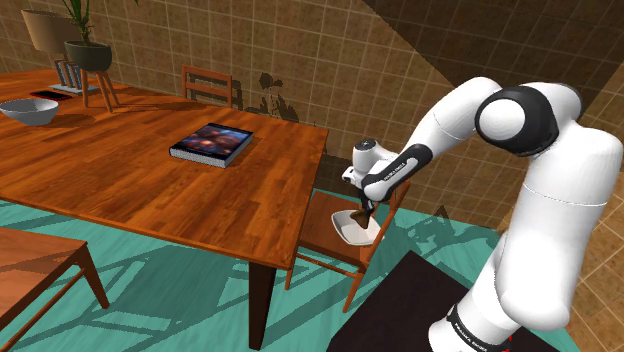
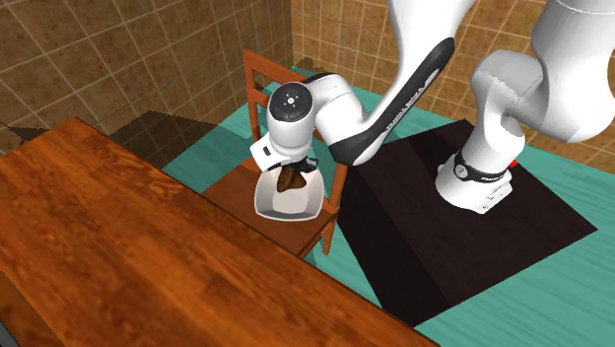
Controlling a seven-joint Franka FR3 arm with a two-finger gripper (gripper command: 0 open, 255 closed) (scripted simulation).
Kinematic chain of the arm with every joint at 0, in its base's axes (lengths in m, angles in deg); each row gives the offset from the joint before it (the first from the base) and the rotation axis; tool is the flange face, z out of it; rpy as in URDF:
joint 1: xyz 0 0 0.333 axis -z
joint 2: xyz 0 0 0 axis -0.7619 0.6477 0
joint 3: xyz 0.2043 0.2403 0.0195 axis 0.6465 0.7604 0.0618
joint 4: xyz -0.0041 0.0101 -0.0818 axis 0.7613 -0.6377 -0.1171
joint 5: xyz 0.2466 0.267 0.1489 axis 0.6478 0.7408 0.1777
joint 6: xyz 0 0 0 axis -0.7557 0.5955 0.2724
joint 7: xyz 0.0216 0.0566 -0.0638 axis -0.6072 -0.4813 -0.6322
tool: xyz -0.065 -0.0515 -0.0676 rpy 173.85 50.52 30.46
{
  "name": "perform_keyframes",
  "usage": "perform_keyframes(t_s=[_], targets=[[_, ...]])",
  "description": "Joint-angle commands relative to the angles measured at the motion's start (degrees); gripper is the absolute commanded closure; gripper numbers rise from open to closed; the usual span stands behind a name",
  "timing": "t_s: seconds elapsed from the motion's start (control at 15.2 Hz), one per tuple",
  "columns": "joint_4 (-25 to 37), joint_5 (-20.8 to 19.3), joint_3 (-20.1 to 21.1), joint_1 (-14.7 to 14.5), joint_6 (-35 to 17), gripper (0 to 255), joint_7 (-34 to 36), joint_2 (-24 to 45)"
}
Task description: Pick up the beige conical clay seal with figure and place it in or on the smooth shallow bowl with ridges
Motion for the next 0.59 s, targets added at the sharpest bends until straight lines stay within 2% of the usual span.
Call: perform_keyframes(t_s=[0.0,0.13,0.53], targets=[[0.21,0.16,0.12,0.22,-1.55,255,0.34,1.77],[0.34,0.24,0.25,0.42,-3.22,255,0.82,3.63],[0.34,0.23,0.26,0.42,-3.22,255,0.83,3.63]])
